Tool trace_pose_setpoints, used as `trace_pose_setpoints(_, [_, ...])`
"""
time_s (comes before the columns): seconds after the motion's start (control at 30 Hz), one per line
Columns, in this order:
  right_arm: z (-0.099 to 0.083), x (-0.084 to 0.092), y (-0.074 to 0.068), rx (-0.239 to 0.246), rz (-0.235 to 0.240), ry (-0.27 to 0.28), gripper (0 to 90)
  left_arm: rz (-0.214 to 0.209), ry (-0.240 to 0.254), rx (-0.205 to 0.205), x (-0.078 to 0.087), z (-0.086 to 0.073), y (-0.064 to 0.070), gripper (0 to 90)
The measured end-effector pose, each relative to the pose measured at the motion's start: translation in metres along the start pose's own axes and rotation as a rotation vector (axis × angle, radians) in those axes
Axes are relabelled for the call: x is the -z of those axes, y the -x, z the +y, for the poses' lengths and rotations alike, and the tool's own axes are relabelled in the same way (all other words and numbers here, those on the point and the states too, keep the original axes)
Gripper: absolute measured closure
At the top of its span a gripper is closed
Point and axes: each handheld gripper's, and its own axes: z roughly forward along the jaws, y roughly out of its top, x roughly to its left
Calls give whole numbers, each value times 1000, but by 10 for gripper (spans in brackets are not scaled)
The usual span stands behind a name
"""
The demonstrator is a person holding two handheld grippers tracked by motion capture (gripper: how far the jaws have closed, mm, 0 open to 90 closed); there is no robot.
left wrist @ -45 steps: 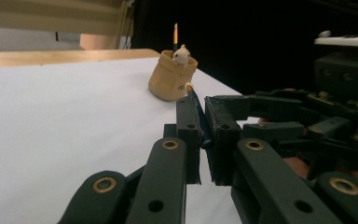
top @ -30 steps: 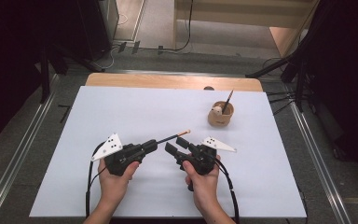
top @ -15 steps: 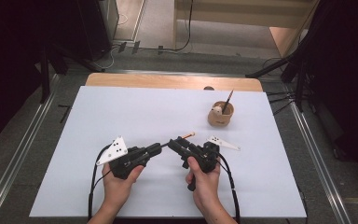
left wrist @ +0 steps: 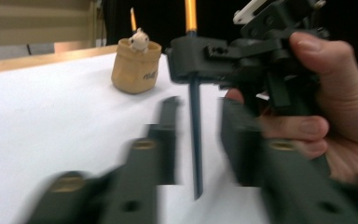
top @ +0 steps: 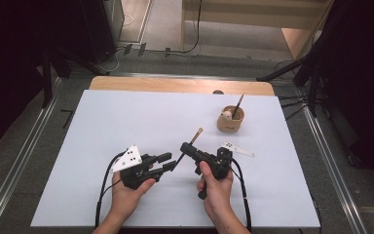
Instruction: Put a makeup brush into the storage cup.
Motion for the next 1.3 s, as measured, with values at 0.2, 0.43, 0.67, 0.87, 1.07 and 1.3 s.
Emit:
trace_pose_setpoints(0.2, [1, 2, -3, 96, -47, -16, 840, 83, -47, 59, 8, 1, -11, 160])
trace_pose_setpoints(0.43, [4, 4, -3, 125, -90, -18, 842, 55, -46, 9, 23, 0, -17, 14])
trace_pose_setpoints(0.67, [7, 6, -9, 234, -143, -26, 843, 107, -38, 24, 41, -5, -28, 14])
trace_pose_setpoints(0.87, [12, 11, -11, 293, -179, -16, 843, 138, -26, 16, 59, -8, -38, 14])
trace_pose_setpoints(1.07, [22, 20, -14, 360, -225, 8, 843, 171, -13, 7, 76, -13, -44, 14])
trace_pose_setpoints(1.3, [30, 29, -15, 428, -276, 31, 842, 210, 3, 19, 92, -17, -50, 14])
